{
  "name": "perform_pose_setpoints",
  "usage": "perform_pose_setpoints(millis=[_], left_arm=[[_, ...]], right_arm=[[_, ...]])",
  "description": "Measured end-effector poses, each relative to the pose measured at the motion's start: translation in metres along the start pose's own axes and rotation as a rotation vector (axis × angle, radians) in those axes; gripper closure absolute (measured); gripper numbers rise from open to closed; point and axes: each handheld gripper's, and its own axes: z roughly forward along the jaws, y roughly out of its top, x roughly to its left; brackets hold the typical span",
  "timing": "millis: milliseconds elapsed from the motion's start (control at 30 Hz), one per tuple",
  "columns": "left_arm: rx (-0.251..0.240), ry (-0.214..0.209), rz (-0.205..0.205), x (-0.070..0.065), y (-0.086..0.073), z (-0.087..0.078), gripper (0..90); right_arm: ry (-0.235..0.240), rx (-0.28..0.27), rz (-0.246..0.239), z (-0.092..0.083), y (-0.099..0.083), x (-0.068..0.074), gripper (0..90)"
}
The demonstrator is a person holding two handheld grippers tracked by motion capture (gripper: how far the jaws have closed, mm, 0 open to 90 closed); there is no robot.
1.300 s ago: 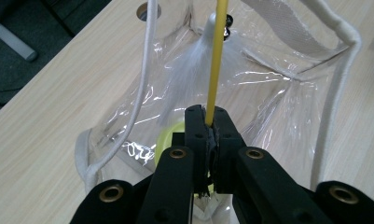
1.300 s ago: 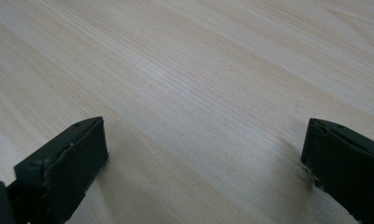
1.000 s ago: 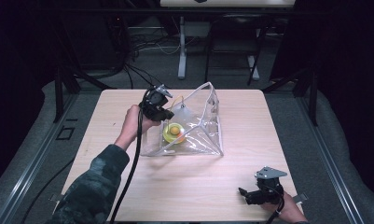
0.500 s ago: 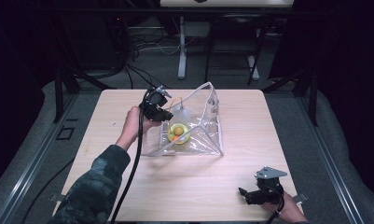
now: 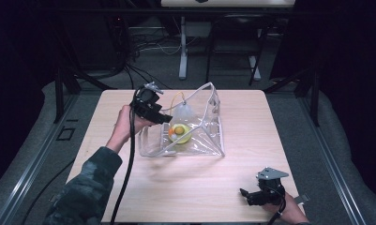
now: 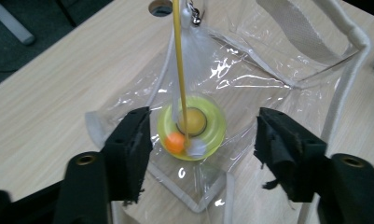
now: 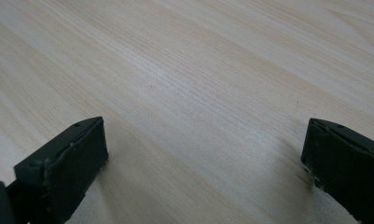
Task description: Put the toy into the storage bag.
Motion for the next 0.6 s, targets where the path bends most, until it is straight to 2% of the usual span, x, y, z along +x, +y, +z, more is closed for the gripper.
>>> perform_pose_setpoints(millis=[100,233,300,600], left_arm=[[-0.013,0.014,0.002,0.001,-0.002,-0.013,25.6],[-0.028,0.018,-0.021,0.002,-0.008,-0.028,16.1],[-0.037,0.015,-0.022,0.002,-0.012,-0.036,14.4],[-0.021,0.072,-0.018,0.001,-0.032,-0.063,2.9]], right_arm=[[0.002,-0.002,0.001,0.000,0.000,0.000,0.0],[-0.002,-0.003,0.001,0.000,0.000,0.000,0.0],[0.000,-0.001,0.000,0.000,0.000,0.000,0.0],[0.003,-0.001,0.003,0.000,0.000,0.000,0.0]])
